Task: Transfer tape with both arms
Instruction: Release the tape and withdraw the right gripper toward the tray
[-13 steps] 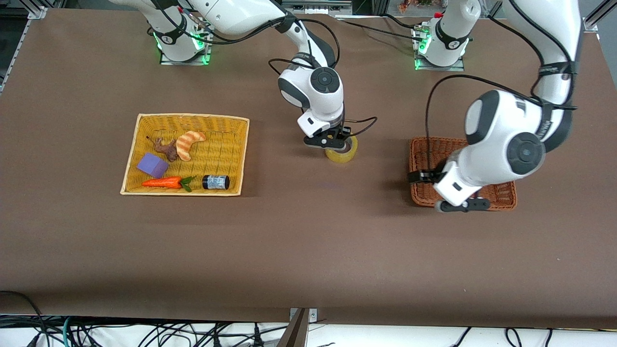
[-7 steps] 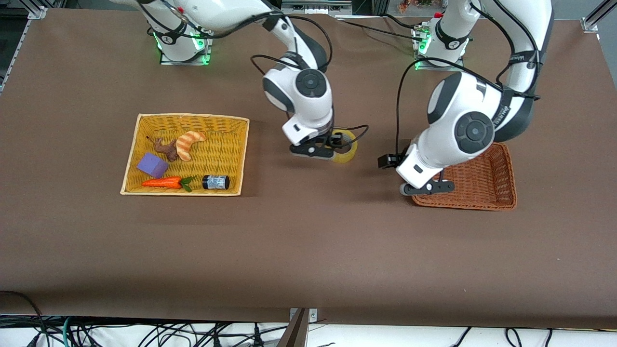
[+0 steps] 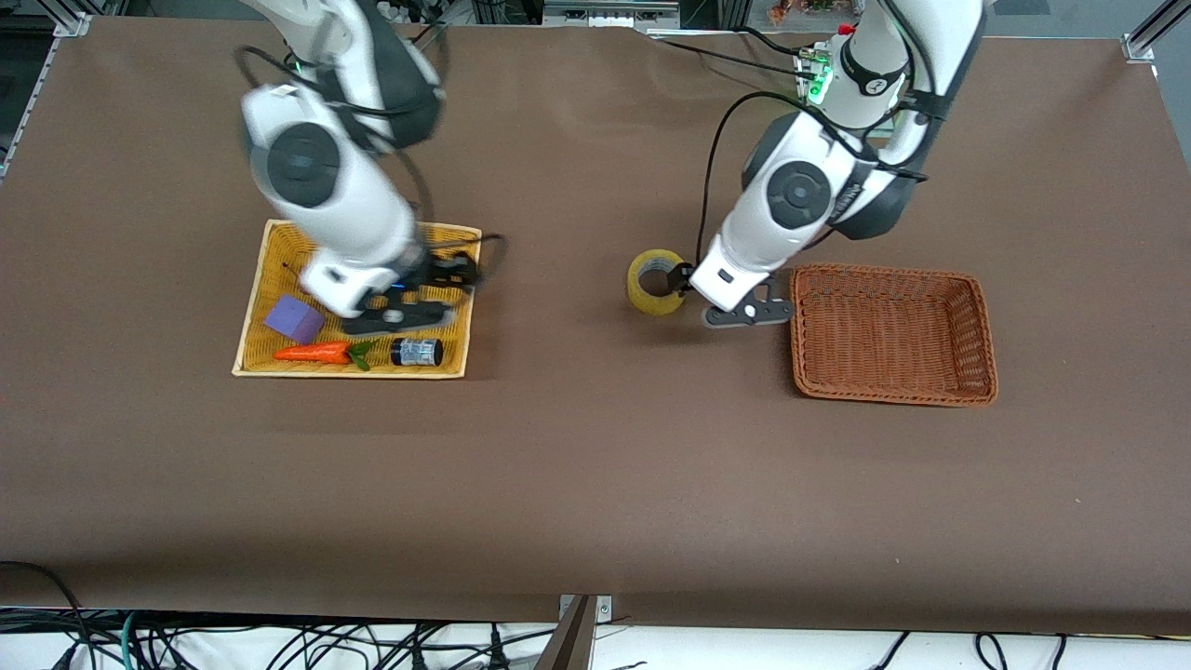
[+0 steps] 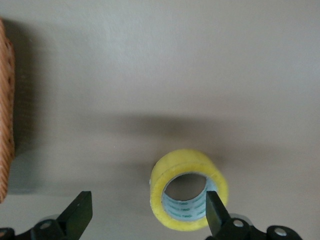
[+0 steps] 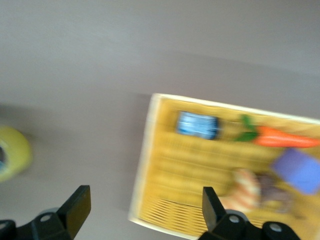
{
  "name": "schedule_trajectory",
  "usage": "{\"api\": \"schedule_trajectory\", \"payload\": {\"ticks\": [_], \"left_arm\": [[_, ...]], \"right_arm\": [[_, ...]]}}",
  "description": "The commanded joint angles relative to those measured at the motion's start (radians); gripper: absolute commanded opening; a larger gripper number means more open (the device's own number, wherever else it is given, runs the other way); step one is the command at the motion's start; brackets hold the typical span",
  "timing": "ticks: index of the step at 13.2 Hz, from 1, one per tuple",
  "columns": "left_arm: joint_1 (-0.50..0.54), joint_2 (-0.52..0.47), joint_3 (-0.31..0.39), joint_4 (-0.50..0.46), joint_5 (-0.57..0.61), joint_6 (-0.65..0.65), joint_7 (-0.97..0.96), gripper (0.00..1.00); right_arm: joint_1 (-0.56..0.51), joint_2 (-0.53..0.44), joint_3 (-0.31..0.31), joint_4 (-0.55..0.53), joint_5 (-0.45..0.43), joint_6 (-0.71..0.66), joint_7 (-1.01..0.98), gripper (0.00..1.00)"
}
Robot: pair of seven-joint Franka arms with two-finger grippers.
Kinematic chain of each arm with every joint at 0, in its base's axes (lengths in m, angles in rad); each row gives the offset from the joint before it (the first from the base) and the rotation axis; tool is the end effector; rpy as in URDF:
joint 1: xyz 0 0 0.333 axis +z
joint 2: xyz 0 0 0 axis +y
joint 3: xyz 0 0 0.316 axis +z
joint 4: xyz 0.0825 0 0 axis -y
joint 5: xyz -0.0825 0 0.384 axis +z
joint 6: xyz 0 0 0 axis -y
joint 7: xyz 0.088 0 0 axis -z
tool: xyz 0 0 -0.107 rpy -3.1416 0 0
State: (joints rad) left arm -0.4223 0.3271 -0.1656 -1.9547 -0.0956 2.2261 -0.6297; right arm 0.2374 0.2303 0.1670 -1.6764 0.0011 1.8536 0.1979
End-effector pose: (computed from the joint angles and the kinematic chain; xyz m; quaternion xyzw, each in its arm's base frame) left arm 0.5053 -0.3356 0.3087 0.9961 0.0545 -0.0579 0.0372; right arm 0.5766 0.2385 0.4635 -0.9944 -0.1012 0.0296 0.0113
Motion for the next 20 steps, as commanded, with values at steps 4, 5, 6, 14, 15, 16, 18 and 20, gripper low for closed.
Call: {"api": "schedule_trajectory", "payload": {"ticks": [4, 5, 6, 14, 15, 16, 18, 20], "left_arm": [[-0.006, -0.01, -0.032, -0.056, 0.099, 0.03, -0.041, 1.0], [-0.006, -0.008, -0.032, -0.059, 0.099, 0.038, -0.041, 1.0], [-0.006, -0.005, -0.032, -0.069, 0.1, 0.044, -0.041, 1.0], [-0.049, 0.084, -0.031, -0.095, 0.132, 0.201, -0.076, 1.0], [-0.049, 0.086, -0.031, -0.101, 0.16, 0.201, -0.079, 1.0], [-0.049, 0.084, -0.031, -0.111, 0.163, 0.214, -0.079, 1.0], [-0.049, 0.087, -0.031, -0.145, 0.165, 0.265, -0.084, 1.0], [-0.05, 0.105, -0.031, -0.165, 0.165, 0.317, -0.084, 1.0]], "right_arm": [[-0.105, -0.256, -0.089, -0.304, 0.001, 0.027, -0.265, 0.99], [-0.105, -0.269, -0.099, -0.31, -0.004, 0.026, -0.267, 0.99], [-0.107, -0.269, -0.118, -0.31, -0.009, 0.024, -0.276, 0.99], [-0.104, -0.272, -0.135, -0.327, -0.01, 0.026, -0.296, 0.99], [-0.105, -0.272, -0.136, -0.328, -0.01, 0.024, -0.296, 0.99], [-0.105, -0.272, -0.135, -0.328, -0.01, 0.022, -0.296, 0.99], [-0.105, -0.272, -0.135, -0.328, -0.01, 0.021, -0.298, 0.99], [-0.105, -0.27, -0.136, -0.328, -0.01, 0.021, -0.298, 0.99]]}}
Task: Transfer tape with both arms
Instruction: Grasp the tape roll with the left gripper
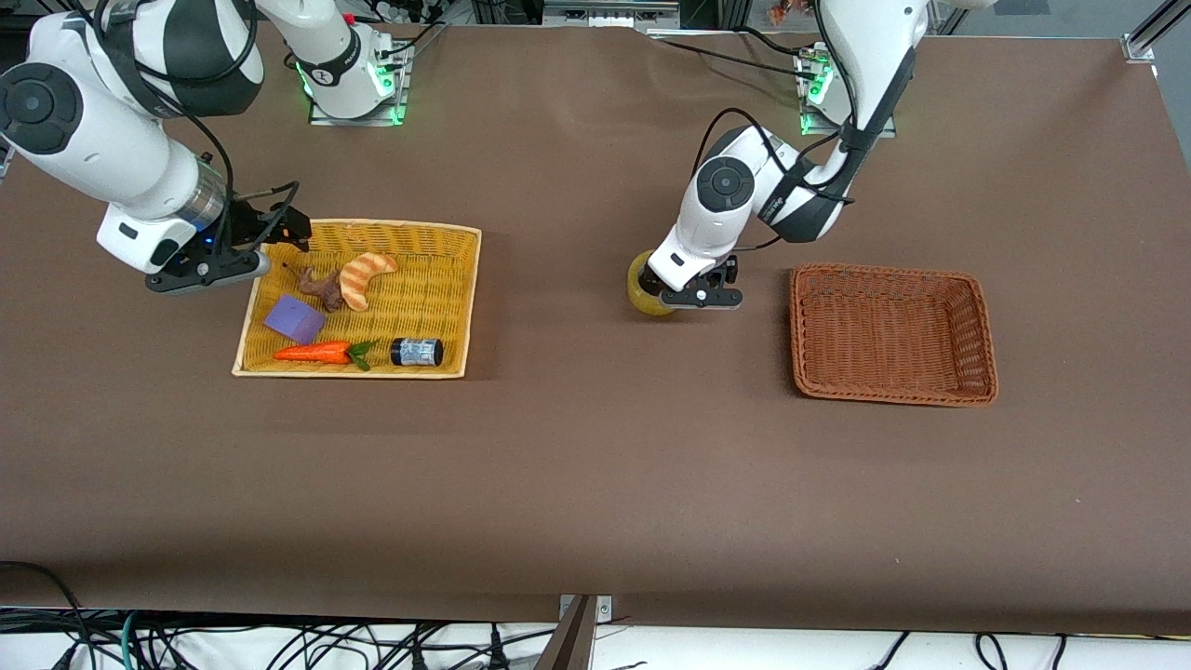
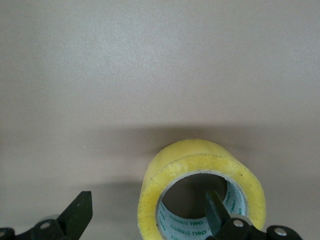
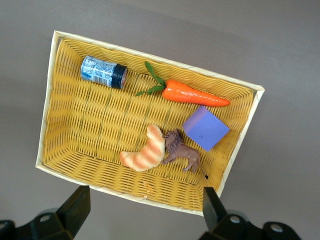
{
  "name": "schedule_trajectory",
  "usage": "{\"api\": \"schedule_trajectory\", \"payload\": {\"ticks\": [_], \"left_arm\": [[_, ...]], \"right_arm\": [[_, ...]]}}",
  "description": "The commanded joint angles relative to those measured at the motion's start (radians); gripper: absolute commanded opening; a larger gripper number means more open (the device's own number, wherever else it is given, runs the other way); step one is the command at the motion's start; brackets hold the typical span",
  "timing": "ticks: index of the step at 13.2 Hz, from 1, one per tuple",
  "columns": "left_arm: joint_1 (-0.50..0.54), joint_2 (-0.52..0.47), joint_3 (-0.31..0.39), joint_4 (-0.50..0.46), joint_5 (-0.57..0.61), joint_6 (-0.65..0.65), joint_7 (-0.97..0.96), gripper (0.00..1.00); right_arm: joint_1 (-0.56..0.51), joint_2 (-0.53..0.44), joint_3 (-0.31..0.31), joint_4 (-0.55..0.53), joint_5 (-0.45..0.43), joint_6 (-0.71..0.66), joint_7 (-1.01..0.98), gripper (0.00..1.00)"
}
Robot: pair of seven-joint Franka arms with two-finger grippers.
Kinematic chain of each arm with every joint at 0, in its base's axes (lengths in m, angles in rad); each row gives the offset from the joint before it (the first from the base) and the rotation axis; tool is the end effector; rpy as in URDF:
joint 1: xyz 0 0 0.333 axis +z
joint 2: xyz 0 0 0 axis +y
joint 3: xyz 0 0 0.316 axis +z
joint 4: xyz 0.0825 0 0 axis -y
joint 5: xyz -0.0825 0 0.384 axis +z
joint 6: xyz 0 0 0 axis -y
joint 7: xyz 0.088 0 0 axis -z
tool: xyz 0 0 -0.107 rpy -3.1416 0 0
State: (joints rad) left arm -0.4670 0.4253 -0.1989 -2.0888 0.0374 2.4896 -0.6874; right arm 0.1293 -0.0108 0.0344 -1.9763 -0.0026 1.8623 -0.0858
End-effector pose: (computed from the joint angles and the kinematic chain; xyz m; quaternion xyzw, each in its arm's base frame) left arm 0.4597 -0.3603 0.2200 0.9995 0.0041 -0.0245 0.0183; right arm 0.5346 0.0881 0.4629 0.9909 0.1247 -0.0515 0.0034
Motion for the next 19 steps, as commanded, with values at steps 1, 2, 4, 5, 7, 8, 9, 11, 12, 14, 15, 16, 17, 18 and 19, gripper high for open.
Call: {"api": "schedule_trajectory", "payload": {"ticks": [1, 2, 4, 5, 7, 8, 9, 11, 12, 14, 15, 16, 17, 18, 19], "left_arm": [[-0.006, 0.015, 0.003, -0.033, 0.032, 0.072, -0.026, 1.0], [-0.01, 0.016, 0.003, -0.039, 0.032, 0.08, -0.029, 1.0], [-0.025, 0.029, 0.003, -0.037, 0.033, 0.08, -0.081, 1.0], [-0.038, 0.038, 0.004, -0.036, 0.059, 0.08, -0.115, 0.96], [-0.041, 0.044, 0.001, -0.031, 0.134, 0.077, -0.187, 0.41], [-0.041, 0.05, 0.001, -0.027, 0.14, 0.075, -0.21, 0.29], [-0.039, 0.049, 0.001, -0.023, 0.141, 0.071, -0.211, 0.07], [-0.032, 0.043, 0.001, -0.022, 0.141, 0.068, -0.21, 0.0], [-0.022, 0.038, 0.001, -0.019, 0.139, 0.064, -0.204, 0.0], [0.026, 0.015, -0.007, 0.018, 0.13, -0.01, -0.187, 0.0], [0.042, -0.005, -0.014, 0.06, 0.118, -0.093, -0.135, 0.0], [0.066, -0.032, -0.014, 0.096, 0.086, -0.192, -0.069, 0.0], [0.089, -0.068, -0.014, 0.131, 0.046, -0.28, 0.018, 0.0], [0.125, -0.104, -0.014, 0.154, 0.02, -0.36, 0.101, 0.0], [0.164, -0.137, -0.014, 0.177, 0.003, -0.439, 0.183, 0.0]], "right_arm": [[0.003, -0.029, -0.004, -0.03, -0.007, 0.012, -0.014, 0.99], [0.003, -0.029, -0.004, -0.03, -0.007, 0.011, -0.014, 0.99], [0.003, -0.029, -0.004, -0.03, -0.007, 0.011, -0.014, 0.99], [0.003, -0.029, -0.004, -0.032, -0.007, 0.011, -0.014, 0.99], [0.003, -0.029, -0.004, -0.033, -0.007, 0.011, -0.014, 0.99], [0.003, -0.029, -0.004, -0.033, -0.007, 0.011, -0.014, 0.99], [0.003, -0.029, -0.002, -0.035, -0.007, 0.011, -0.014, 0.99], [0.003, -0.029, -0.004, -0.033, -0.007, 0.011, -0.014, 0.99], [0.003, -0.029, -0.004, -0.033, -0.007, 0.011, -0.014, 0.99], [0.003, -0.029, -0.004, -0.035, -0.007, 0.011, -0.014, 0.99], [0.003, -0.029, -0.002, -0.035, -0.007, 0.011, -0.014, 0.99], [0.003, -0.029, -0.004, -0.035, -0.007, 0.011, -0.014, 0.99], [0.003, -0.029, -0.004, -0.035, -0.007, 0.011, -0.014, 0.99], [0.003, -0.029, -0.004, -0.035, -0.007, 0.011, -0.014, 0.99], [0.003, -0.029, -0.004, -0.035, -0.007, 0.011, -0.014, 0.99]]}}
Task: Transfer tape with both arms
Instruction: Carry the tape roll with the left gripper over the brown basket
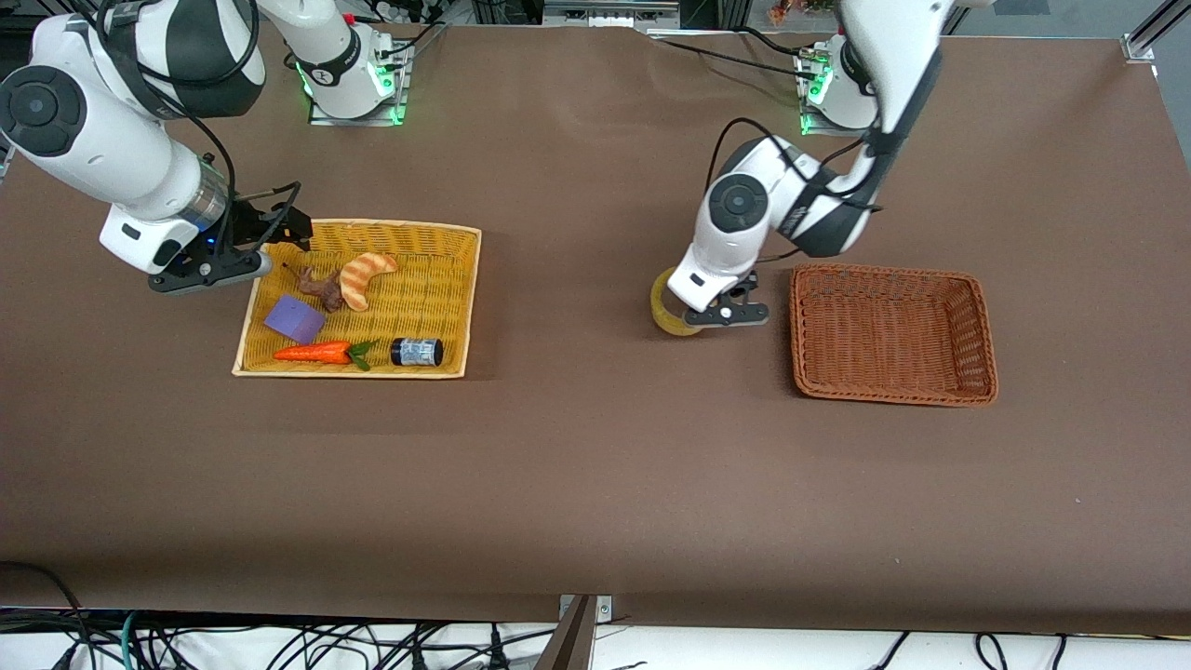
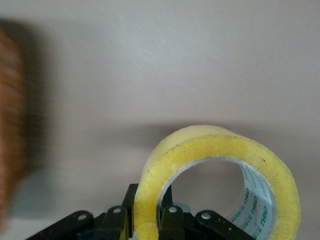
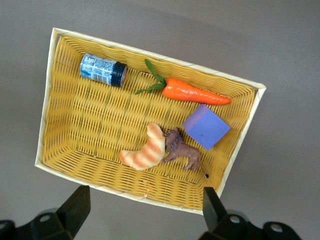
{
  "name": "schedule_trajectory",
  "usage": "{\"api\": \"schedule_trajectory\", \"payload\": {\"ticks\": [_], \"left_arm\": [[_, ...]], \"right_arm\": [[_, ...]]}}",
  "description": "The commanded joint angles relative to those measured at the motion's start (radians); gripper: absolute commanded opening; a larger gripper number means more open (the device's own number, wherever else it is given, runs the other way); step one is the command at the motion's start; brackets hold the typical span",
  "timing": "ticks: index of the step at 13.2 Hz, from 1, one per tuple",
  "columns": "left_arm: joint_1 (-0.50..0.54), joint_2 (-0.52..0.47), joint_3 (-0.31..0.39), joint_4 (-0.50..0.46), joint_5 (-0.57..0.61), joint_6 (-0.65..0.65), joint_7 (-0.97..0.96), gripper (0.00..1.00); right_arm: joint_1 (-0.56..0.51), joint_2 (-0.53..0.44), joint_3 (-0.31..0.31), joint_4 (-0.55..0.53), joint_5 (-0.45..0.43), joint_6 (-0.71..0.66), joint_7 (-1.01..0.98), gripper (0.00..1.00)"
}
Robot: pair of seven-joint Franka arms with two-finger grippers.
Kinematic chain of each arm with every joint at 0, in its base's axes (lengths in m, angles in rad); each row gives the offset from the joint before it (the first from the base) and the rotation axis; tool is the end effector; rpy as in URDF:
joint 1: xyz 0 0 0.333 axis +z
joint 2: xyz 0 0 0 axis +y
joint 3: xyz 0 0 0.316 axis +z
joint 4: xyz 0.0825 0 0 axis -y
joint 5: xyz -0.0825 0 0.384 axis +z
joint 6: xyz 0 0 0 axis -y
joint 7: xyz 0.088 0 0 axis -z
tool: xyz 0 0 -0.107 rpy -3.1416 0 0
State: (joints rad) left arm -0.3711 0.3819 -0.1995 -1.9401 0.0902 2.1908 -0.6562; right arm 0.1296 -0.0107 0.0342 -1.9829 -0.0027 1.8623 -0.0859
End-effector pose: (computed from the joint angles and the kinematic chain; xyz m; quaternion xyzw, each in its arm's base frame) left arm 0.5133 -0.3202 0.2803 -0.9980 -0.0190 0.0512 0.0332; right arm 0.5334 0.0880 0.4598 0.9907 0.1248 -0.0548 0.0036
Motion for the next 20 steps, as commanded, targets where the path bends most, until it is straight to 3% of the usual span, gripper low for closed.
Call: {"api": "schedule_trajectory", "payload": {"ticks": [1, 4, 9, 12, 16, 20], "left_arm": [[0.104, -0.116, -0.011, 0.048, -0.053, -0.207, 0.232, 0.0], [0.194, -0.158, 0.011, 0.049, -0.035, -0.293, 0.435, 0.0], [0.377, -0.153, 0.031, 0.03, -0.02, -0.28, 0.688, 0.0], [0.454, -0.106, 0.031, 0.021, 0.028, -0.209, 0.747, 0.0], [0.477, -0.054, 0.031, -0.088, 0.033, 0.016, 0.747, 0.0], [0.497, -0.023, 0.032, -0.143, 0.033, 0.115, 0.748, 0.0]], "right_arm": [[0.002, -0.029, -0.004, -0.028, -0.006, 0.011, -0.015, 0.99], [0.002, -0.029, -0.004, -0.028, -0.006, 0.011, -0.015, 0.99], [0.002, -0.029, -0.004, -0.031, -0.006, 0.011, -0.015, 0.99], [0.002, -0.029, -0.004, -0.033, -0.006, 0.012, -0.015, 0.99], [0.002, -0.029, -0.004, -0.033, -0.006, 0.012, -0.015, 0.99], [0.002, -0.029, -0.004, -0.033, -0.006, 0.014, -0.015, 0.99]]}}
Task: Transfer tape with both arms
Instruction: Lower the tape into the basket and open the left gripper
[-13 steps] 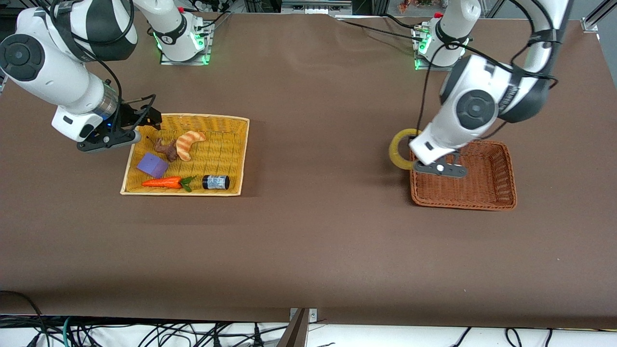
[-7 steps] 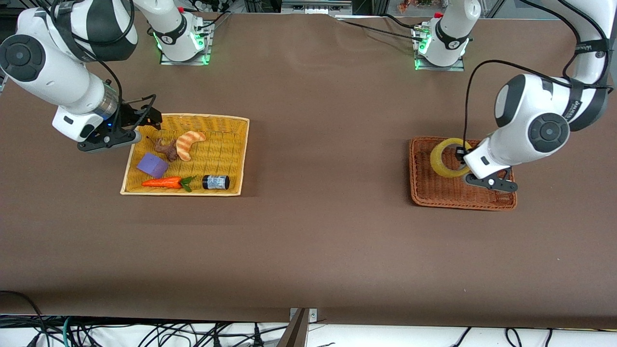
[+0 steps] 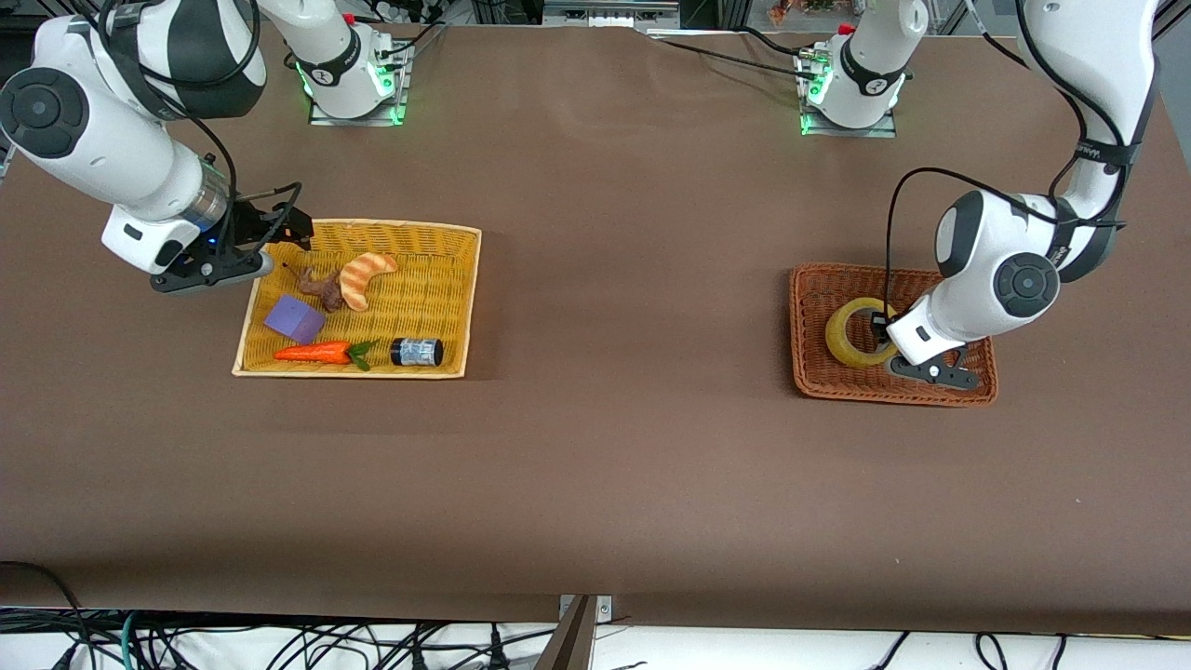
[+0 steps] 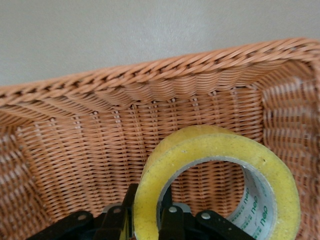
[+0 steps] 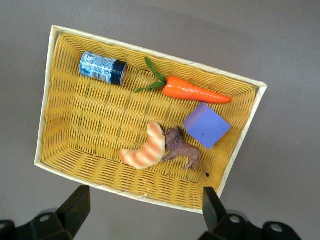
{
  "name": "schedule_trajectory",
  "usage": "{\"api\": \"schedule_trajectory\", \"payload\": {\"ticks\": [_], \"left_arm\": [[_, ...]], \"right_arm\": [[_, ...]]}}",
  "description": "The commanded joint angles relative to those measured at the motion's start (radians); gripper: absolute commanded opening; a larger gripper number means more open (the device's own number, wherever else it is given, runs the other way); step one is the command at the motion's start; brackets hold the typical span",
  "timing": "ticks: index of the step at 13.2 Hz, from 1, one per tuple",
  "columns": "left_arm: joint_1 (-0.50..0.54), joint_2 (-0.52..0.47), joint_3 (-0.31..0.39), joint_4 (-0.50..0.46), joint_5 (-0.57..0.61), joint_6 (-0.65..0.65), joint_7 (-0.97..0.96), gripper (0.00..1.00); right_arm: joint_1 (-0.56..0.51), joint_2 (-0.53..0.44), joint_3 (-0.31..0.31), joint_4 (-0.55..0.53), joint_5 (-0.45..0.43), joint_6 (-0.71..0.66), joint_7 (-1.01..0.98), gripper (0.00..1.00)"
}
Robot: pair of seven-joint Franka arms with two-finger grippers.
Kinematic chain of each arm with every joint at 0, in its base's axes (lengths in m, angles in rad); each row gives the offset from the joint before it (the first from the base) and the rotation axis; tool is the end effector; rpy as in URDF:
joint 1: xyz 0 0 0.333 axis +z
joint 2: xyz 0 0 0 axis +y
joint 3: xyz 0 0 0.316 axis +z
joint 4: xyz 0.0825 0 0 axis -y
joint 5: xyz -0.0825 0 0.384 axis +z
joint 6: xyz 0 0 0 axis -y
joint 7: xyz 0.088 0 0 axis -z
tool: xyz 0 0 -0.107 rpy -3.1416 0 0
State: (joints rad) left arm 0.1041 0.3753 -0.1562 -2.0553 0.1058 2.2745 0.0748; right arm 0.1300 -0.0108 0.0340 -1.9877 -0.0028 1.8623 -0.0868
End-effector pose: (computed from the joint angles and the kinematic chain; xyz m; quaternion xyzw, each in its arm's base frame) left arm 0.5759 -0.0264 0.2427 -0.9924 0.0971 0.0748 0.0079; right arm 0.5324 0.0879 0.4576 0.9905 0.1253 -0.0572 0.0037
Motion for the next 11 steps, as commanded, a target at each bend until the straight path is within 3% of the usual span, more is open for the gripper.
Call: {"api": "schedule_trajectory", "payload": {"ticks": [1, 4, 5, 7, 8, 11], "left_arm": [[0.023, -0.01, -0.011, -0.042, 0.017, 0.054, 0.017, 0.0], [0.029, 0.008, -0.011, -0.057, 0.017, 0.095, 0.019, 0.0], [0.032, 0.017, -0.011, -0.051, 0.017, 0.099, 0.023, 0.13], [0.045, 0.02, -0.013, -0.04, 0.015, 0.092, 0.023, 0.8], [0.055, 0.017, -0.014, -0.028, 0.014, 0.083, 0.022, 1.0], [0.065, -0.009, -0.02, 0.073, -0.009, -0.091, 0.019, 1.0]], "right_arm": [[0.002, -0.029, -0.003, -0.028, -0.006, 0.014, -0.014, 1.0], [0.002, -0.029, -0.003, -0.028, -0.006, 0.015, -0.013, 1.0], [0.002, -0.029, -0.003, -0.026, -0.006, 0.017, -0.011, 1.0], [0.002, -0.029, -0.003, -0.025, -0.009, 0.023, -0.007, 1.0], [0.002, -0.029, -0.003, -0.023, -0.009, 0.024, -0.005, 1.0], [0.002, -0.029, -0.003, -0.019, -0.023, 0.04, -0.001, 1.0]]}}
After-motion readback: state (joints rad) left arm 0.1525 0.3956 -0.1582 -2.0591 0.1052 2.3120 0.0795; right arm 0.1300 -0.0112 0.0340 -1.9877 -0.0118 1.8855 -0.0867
